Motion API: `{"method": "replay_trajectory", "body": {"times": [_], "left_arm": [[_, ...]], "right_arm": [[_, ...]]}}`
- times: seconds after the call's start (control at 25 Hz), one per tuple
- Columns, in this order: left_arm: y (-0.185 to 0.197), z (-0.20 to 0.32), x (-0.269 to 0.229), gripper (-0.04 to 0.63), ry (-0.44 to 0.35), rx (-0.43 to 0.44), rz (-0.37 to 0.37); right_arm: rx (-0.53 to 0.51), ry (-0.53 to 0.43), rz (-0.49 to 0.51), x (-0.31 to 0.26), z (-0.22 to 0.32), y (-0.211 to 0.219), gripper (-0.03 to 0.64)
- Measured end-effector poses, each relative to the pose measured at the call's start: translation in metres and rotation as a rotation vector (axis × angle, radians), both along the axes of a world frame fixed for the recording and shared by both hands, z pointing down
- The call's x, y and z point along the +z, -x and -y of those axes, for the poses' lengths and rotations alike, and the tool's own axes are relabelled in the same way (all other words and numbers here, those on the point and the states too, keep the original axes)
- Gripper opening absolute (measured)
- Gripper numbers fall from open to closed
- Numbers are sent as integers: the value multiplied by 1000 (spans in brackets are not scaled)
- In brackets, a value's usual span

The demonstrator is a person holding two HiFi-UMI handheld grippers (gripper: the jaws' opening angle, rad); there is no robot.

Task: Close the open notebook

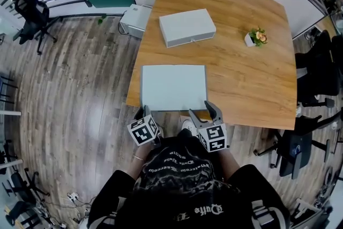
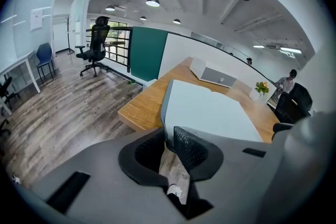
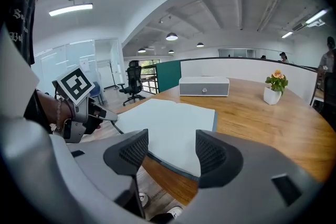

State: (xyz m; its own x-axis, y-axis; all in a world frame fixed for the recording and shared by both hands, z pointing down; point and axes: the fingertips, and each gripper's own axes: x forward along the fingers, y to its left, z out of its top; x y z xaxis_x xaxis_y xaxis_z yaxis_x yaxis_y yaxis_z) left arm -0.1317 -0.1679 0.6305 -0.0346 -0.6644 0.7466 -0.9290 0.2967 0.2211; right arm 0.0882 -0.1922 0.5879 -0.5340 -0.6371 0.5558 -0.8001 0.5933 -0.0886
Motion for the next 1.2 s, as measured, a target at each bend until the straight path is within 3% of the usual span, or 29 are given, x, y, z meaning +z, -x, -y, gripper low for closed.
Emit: {"method": "replay_trajectory", "body": {"times": [0.6,0.92,1.2], "left_arm": [[-11,1,-45,52,-140,25,59],[-26,5,-72,51,-235,156,149],[-40,5,-90,51,-300,231,140]], "right_arm": [[38,13,38,-1,-20,-9,252],[82,18,60,1,-37,-8,247],[126,18,63,3,-52,-8,244]]}}
